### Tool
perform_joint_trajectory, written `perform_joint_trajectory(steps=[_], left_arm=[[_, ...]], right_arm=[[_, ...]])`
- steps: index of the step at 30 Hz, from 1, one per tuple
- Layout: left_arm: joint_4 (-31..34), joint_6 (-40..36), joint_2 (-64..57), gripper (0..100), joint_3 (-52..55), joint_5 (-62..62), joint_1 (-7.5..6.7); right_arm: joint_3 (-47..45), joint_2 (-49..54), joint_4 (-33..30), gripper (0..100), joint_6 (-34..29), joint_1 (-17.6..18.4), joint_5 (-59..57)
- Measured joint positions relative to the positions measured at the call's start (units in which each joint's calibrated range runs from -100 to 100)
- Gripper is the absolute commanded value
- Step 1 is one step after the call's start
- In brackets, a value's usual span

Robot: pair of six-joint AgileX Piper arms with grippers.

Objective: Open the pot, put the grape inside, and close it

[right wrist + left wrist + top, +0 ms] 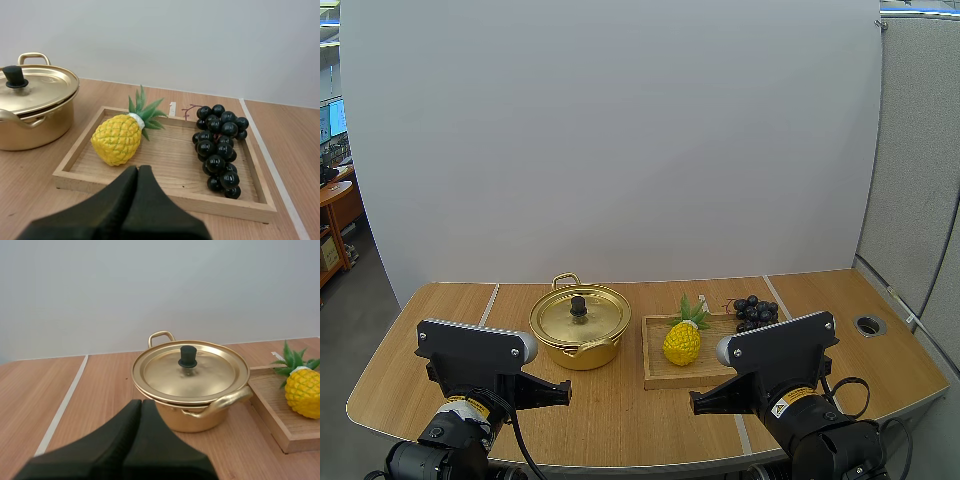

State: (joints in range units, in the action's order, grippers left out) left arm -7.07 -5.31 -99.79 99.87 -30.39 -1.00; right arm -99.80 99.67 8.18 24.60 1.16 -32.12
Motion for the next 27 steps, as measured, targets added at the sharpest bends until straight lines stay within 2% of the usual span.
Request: perform_joint_trajectory(steps=[7, 27], left_arm=[[0.0, 0.0, 0.0, 0, 0.0, 0.0, 0.0], [0.0, -0.2, 0.0, 0, 0.0, -0.2, 0.0]], right_arm=[[0.0, 0.0, 2.5, 0, 0.0, 0.0, 0.0], [0.0, 0.0, 1.1, 0, 0.0, 0.0, 1.4]])
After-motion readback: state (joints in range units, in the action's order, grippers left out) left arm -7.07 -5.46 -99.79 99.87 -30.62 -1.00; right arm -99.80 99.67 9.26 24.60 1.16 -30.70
